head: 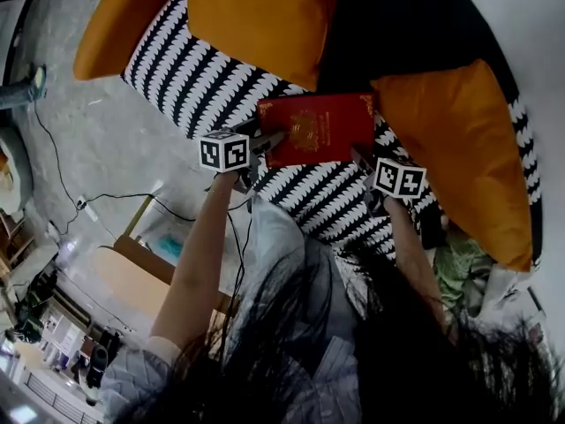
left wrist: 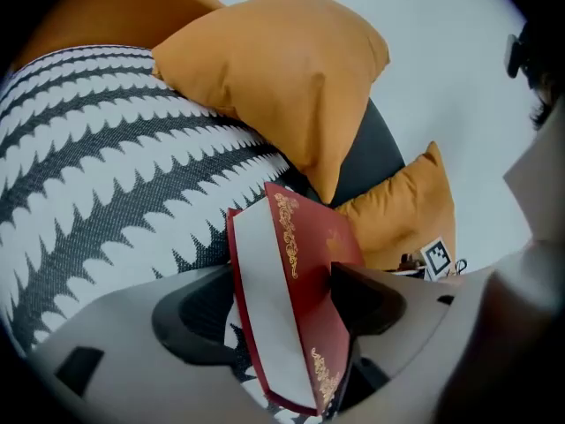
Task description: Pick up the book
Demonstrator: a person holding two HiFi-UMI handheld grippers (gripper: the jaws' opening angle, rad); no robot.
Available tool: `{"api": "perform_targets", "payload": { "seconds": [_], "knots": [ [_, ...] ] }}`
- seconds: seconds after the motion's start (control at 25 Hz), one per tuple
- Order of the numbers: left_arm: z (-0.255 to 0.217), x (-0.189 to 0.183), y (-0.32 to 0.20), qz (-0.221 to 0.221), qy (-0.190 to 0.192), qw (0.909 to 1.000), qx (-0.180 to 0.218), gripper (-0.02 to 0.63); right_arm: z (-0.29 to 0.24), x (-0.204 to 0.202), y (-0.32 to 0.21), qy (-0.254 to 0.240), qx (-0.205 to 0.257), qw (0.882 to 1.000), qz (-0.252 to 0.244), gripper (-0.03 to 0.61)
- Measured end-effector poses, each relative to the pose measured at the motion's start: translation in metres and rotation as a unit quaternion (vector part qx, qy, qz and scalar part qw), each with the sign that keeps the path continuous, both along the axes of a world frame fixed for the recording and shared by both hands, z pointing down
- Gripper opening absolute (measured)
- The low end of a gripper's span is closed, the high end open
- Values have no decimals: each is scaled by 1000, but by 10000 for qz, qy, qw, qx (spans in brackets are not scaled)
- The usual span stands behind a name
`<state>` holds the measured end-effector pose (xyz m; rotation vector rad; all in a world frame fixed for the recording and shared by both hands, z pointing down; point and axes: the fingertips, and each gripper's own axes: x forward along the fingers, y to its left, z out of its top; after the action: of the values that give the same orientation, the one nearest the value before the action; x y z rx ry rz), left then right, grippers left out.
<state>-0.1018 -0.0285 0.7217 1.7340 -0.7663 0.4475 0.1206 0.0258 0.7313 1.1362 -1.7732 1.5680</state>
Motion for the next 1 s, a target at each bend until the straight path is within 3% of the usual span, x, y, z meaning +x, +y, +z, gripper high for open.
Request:
{"api": "perform_targets", "payload": {
  "seconds": [0.16,0.4,1.0],
  "knots": [
    [-14,1,-13,-845,268,9960,-109,344,-19,-1,-4,221,41,9997,-51,273],
    [-43,-1,-6,-745,223,9966,275,344,-48,1,14,197,147,9997,-41,267],
    [-206,4,6,-1145,535,9833,1311,342,-210,10,12,252,1362,9901,-210,255]
  ]
}}
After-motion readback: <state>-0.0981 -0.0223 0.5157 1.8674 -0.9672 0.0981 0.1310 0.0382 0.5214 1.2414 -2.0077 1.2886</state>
